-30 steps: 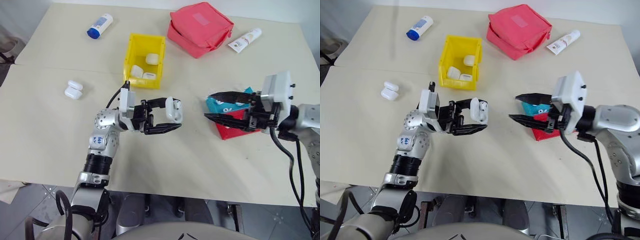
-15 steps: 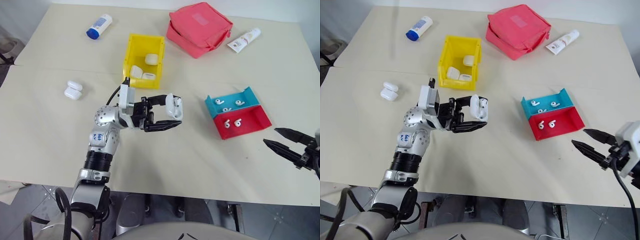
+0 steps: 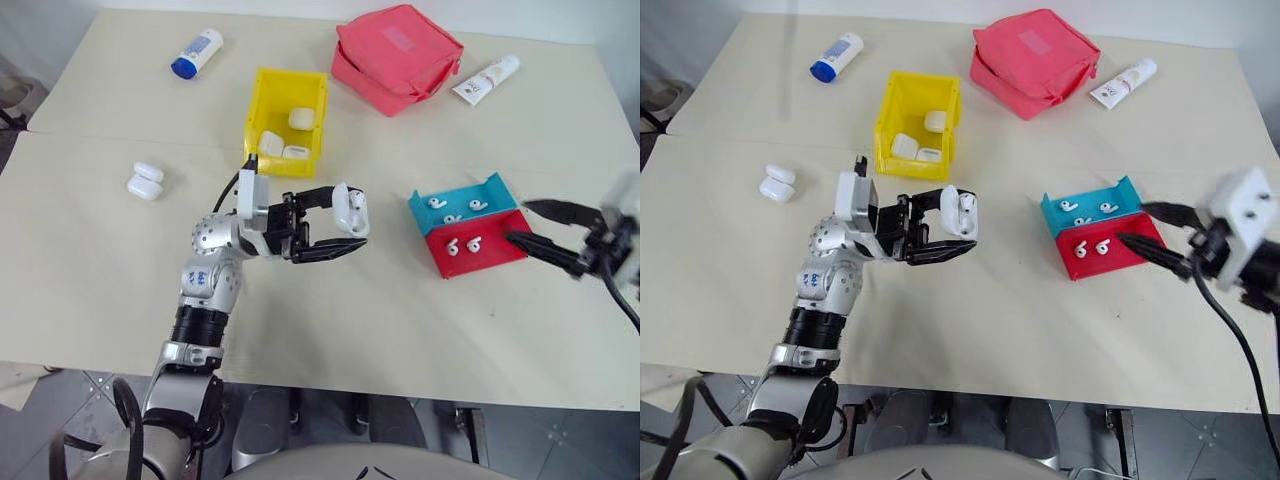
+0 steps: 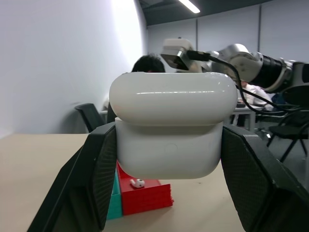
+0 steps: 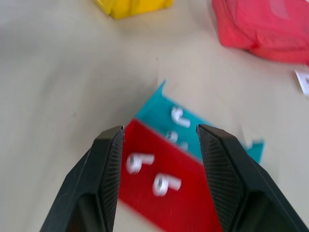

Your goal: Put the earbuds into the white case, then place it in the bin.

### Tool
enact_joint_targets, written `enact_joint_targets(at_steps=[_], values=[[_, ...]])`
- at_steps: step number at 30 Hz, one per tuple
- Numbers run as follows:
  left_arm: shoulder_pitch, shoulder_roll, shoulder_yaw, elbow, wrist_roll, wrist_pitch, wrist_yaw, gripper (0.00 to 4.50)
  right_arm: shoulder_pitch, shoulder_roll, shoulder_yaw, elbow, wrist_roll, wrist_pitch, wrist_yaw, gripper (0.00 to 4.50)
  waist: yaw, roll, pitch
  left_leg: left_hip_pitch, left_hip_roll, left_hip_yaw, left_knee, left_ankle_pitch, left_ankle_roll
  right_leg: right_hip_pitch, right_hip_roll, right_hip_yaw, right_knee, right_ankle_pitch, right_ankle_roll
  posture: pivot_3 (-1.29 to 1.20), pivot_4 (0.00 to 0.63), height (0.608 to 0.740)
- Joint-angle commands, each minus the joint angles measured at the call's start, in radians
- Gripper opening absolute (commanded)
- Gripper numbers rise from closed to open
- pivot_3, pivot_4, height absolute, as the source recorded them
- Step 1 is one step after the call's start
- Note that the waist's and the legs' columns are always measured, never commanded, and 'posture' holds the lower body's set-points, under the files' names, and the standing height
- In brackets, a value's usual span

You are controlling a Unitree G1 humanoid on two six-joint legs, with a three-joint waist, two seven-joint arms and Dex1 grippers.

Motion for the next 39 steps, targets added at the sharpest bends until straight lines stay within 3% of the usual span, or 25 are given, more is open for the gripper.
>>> enact_joint_targets(at_steps=[1,4,8,16,26,39], values=[[0.029,-0.007,-0.004,-0.068,-0.003,-0.023,0.030,2.80,-0.159,-0.054,0.153,0.102,-0.079,0.037,0.003,2.50,0.000,0.000,0.000,-0.001,-0.001,-0.001,0.000,0.000,0.000,0.000,-0.001,0.000,0.000,0.000,0.000,0.00,0.150,0.740],[0.072,-0.003,0.002,-0.109,0.002,-0.034,0.068,2.80,-0.382,-0.063,0.357,0.227,-0.189,0.061,0.048,2.50,-0.004,0.000,0.000,-0.001,0.000,0.000,0.000,0.000,0.000,0.000,-0.001,0.000,0.000,0.000,0.000,0.00,0.150,0.740],[0.125,0.006,0.000,-0.163,0.006,-0.038,0.107,2.80,-0.573,-0.054,0.561,0.352,-0.309,0.089,0.152,2.50,-0.003,0.000,0.000,-0.001,0.001,-0.001,0.000,0.000,0.000,-0.001,0.000,-0.002,0.000,0.000,0.000,0.00,0.150,0.740],[0.191,0.009,-0.016,-0.236,0.011,-0.046,0.165,2.80,-0.889,0.078,0.813,0.677,-0.520,0.052,0.297,2.50,-0.006,0.000,0.000,-0.002,0.000,0.000,0.000,0.000,0.000,-0.002,-0.001,-0.002,0.000,0.000,0.000,0.00,0.150,0.740],[0.255,0.042,-0.061,-0.321,-0.009,-0.016,0.152,2.80,-1.006,0.204,0.890,0.880,-0.657,-0.044,0.378,2.50,-0.012,0.001,0.000,-0.003,0.001,0.000,0.000,0.000,0.000,-0.002,0.000,-0.002,0.001,0.000,0.000,0.00,0.150,0.740],[0.288,0.075,-0.062,-0.379,-0.018,0.003,0.180,2.80,-1.071,0.344,0.883,1.102,-0.762,-0.157,0.353,2.50,-0.030,0.003,0.002,-0.002,0.001,0.000,0.000,0.000,-0.001,-0.003,0.000,-0.002,0.001,0.000,0.000,0.00,0.150,0.740]])
